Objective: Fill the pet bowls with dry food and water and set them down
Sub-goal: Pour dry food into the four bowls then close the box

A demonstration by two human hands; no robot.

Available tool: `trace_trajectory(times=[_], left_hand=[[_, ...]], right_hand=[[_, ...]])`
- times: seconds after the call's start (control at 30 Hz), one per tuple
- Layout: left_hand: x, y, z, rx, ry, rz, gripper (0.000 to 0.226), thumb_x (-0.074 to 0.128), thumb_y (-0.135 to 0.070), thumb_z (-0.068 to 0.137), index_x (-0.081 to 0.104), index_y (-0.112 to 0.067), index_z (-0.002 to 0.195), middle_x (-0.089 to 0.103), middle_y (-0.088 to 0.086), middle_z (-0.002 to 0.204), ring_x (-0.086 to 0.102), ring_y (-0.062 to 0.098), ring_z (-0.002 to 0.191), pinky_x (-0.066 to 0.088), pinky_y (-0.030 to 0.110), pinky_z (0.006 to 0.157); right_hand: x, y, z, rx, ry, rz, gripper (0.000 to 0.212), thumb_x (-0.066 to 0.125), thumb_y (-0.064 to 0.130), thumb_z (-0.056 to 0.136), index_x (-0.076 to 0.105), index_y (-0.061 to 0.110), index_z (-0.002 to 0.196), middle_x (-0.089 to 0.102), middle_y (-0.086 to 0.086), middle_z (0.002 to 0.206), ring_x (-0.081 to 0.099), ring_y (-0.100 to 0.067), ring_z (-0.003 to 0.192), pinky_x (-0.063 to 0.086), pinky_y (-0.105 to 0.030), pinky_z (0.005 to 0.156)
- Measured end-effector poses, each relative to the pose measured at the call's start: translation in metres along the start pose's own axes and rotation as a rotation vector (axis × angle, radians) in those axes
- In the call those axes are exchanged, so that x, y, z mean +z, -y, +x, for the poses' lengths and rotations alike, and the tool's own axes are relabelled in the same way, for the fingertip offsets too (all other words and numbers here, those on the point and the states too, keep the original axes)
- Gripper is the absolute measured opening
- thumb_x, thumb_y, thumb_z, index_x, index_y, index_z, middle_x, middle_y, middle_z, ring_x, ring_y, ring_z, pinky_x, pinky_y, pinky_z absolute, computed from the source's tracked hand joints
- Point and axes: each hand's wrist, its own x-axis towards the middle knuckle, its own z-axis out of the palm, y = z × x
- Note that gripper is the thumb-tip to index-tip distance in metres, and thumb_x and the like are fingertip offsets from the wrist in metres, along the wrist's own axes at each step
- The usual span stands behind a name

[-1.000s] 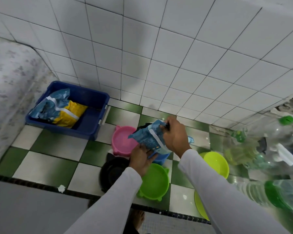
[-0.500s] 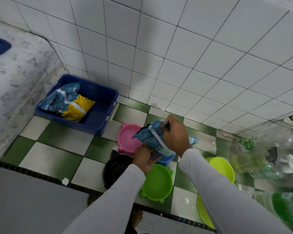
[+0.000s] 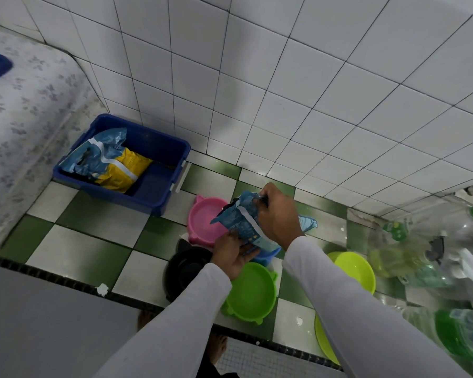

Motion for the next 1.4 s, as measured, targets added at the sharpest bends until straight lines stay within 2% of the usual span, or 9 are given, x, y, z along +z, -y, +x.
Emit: trace_trajectory(times=[0.1, 0.23, 0.37, 0.5, 0.63, 0.87, 1.07, 1.23, 1.4], left_hand=[[0.0008, 0.001, -0.0008, -0.012, 0.017, -0.006, 0.028, 0.042, -0.02, 0.111, 0.06, -0.01, 0.13, 0.063, 0.024, 0.136, 0.058, 0.042, 0.128, 0.052, 0.051, 0.102], [0.0002, 0.0031, -0.0003, -0.028, 0.036, -0.026, 0.025, 0.042, -0.021, 0.111, 0.063, -0.012, 0.12, 0.064, 0.024, 0.131, 0.058, 0.042, 0.126, 0.053, 0.051, 0.099], [0.0005, 0.0048, 0.0002, -0.039, 0.04, -0.04, 0.026, 0.041, -0.023, 0.111, 0.062, -0.012, 0.12, 0.067, 0.021, 0.121, 0.059, 0.039, 0.119, 0.054, 0.049, 0.096], [0.0016, 0.0063, -0.001, -0.058, 0.04, -0.04, 0.027, 0.039, -0.026, 0.112, 0.063, -0.014, 0.115, 0.066, 0.021, 0.124, 0.058, 0.04, 0.122, 0.053, 0.05, 0.098], [0.0019, 0.0066, -0.0002, -0.057, 0.032, -0.023, 0.025, 0.041, -0.024, 0.111, 0.061, -0.013, 0.12, 0.065, 0.022, 0.124, 0.06, 0.04, 0.118, 0.052, 0.05, 0.099], [0.0008, 0.0078, -0.0012, -0.06, 0.028, 0.007, 0.027, 0.039, -0.026, 0.112, 0.062, -0.013, 0.117, 0.071, 0.018, 0.11, 0.067, 0.034, 0.103, 0.048, 0.054, 0.108], [-0.001, 0.0082, -0.0013, -0.074, 0.027, -0.005, 0.027, 0.043, -0.027, 0.111, 0.062, -0.011, 0.118, 0.069, 0.021, 0.116, 0.065, 0.036, 0.11, 0.045, 0.055, 0.111], [0.0002, 0.0075, -0.0032, -0.068, 0.036, -0.022, 0.024, 0.044, -0.025, 0.11, 0.062, -0.01, 0.118, 0.069, 0.021, 0.114, 0.065, 0.036, 0.105, 0.047, 0.055, 0.109], [0.0008, 0.0068, -0.0047, -0.064, 0.033, -0.049, 0.023, 0.045, -0.024, 0.11, 0.061, -0.01, 0.117, 0.068, 0.021, 0.115, 0.065, 0.036, 0.103, 0.052, 0.053, 0.101]], right_hand=[[-0.0003, 0.0009, -0.0009, -0.002, 0.012, -0.023, 0.011, 0.057, 0.021, 0.098, 0.054, 0.011, 0.098, 0.068, -0.014, 0.089, 0.06, -0.035, 0.079, 0.053, -0.047, 0.073], [-0.0013, 0.0028, -0.0017, 0.002, 0.014, -0.022, 0.01, 0.057, 0.02, 0.098, 0.054, 0.01, 0.098, 0.068, -0.015, 0.091, 0.059, -0.033, 0.079, 0.05, -0.041, 0.068], [-0.0019, 0.0034, -0.0026, -0.001, 0.007, -0.014, 0.01, 0.056, 0.019, 0.099, 0.054, 0.009, 0.097, 0.068, -0.016, 0.091, 0.059, -0.034, 0.078, 0.052, -0.043, 0.067], [-0.0026, 0.0038, -0.0027, 0.002, 0.013, -0.014, 0.012, 0.056, 0.02, 0.1, 0.054, 0.008, 0.099, 0.068, -0.017, 0.091, 0.06, -0.035, 0.079, 0.053, -0.044, 0.068], [-0.0025, 0.0044, -0.002, 0.011, 0.017, -0.02, 0.012, 0.057, 0.021, 0.099, 0.054, 0.009, 0.099, 0.068, -0.016, 0.092, 0.06, -0.034, 0.081, 0.053, -0.043, 0.069], [-0.0022, 0.0067, -0.0007, 0.001, 0.031, -0.04, 0.014, 0.06, 0.021, 0.097, 0.056, 0.008, 0.102, 0.068, -0.017, 0.094, 0.061, -0.036, 0.083, 0.05, -0.04, 0.068], [-0.0005, 0.0081, 0.001, 0.006, 0.035, -0.053, 0.013, 0.059, 0.021, 0.098, 0.056, 0.009, 0.103, 0.069, -0.017, 0.094, 0.06, -0.034, 0.081, 0.045, -0.036, 0.067], [0.0011, 0.0078, 0.0024, 0.023, 0.041, -0.061, 0.013, 0.059, 0.022, 0.098, 0.056, 0.01, 0.103, 0.067, -0.016, 0.093, 0.056, -0.031, 0.077, 0.04, -0.033, 0.065], [0.004, 0.0084, 0.0044, 0.021, 0.045, -0.074, 0.015, 0.058, 0.025, 0.099, 0.055, 0.011, 0.102, 0.067, -0.015, 0.092, 0.059, -0.032, 0.079, 0.043, -0.034, 0.065]])
